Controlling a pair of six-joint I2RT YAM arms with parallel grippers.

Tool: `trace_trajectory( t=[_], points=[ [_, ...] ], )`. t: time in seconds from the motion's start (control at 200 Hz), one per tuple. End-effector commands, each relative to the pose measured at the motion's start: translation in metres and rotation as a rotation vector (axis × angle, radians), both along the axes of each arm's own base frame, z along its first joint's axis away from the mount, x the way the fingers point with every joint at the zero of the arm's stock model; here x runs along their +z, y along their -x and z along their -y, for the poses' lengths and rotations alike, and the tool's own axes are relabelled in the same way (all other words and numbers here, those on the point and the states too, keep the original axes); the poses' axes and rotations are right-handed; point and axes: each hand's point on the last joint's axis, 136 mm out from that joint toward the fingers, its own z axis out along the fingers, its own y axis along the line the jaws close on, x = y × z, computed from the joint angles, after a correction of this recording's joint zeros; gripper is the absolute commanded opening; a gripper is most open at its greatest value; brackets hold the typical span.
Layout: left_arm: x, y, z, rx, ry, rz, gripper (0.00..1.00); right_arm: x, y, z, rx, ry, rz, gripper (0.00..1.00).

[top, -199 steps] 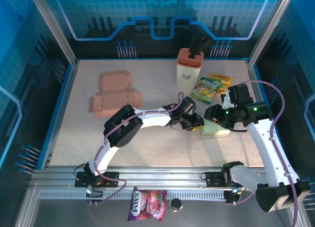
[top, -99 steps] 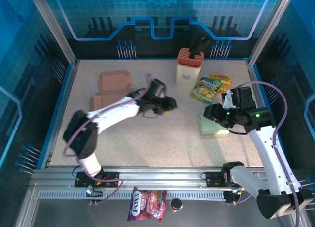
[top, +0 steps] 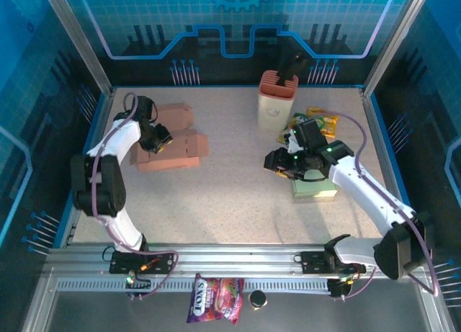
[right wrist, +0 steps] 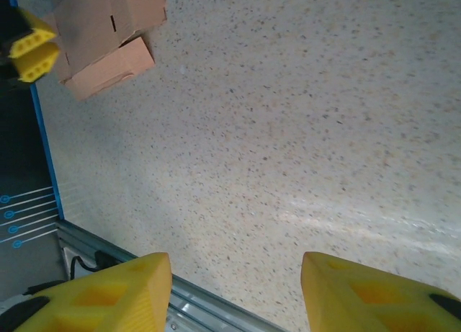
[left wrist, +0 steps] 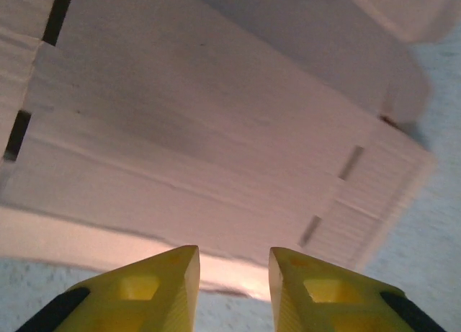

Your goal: Fold the paper box

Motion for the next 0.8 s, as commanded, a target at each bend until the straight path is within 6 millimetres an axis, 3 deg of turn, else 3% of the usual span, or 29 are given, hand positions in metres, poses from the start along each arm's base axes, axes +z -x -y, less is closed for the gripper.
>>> trace_trajectory(
  t=[0.0, 0.285, 0.505, 0.69, 0.795],
  points=[
    [-0.005, 0.000, -0.013, -0.001, -0.032, -0.026, 0.31, 0.021, -0.015, -0.023, 0.024, -0.092, 0.054, 0.52],
    [-0.046, 0.003, 0.001, 0.032, 0.072, -0.059, 0.28, 0.003, -0.021, -0.034, 0.005, -0.150, 0.009, 0.52],
    [-0.061, 0.016, 0.015, 0.062, 0.141, -0.083, 0.26, -0.004, -0.022, -0.037, -0.001, -0.161, -0.005, 0.52],
    [-0.059, 0.024, 0.042, 0.098, 0.237, -0.065, 0.24, -0.008, -0.022, -0.037, -0.006, -0.166, -0.014, 0.53],
    [-0.059, 0.032, 0.072, 0.115, 0.296, -0.072, 0.23, -0.013, -0.020, -0.038, -0.010, -0.177, -0.034, 0.53]
  ],
)
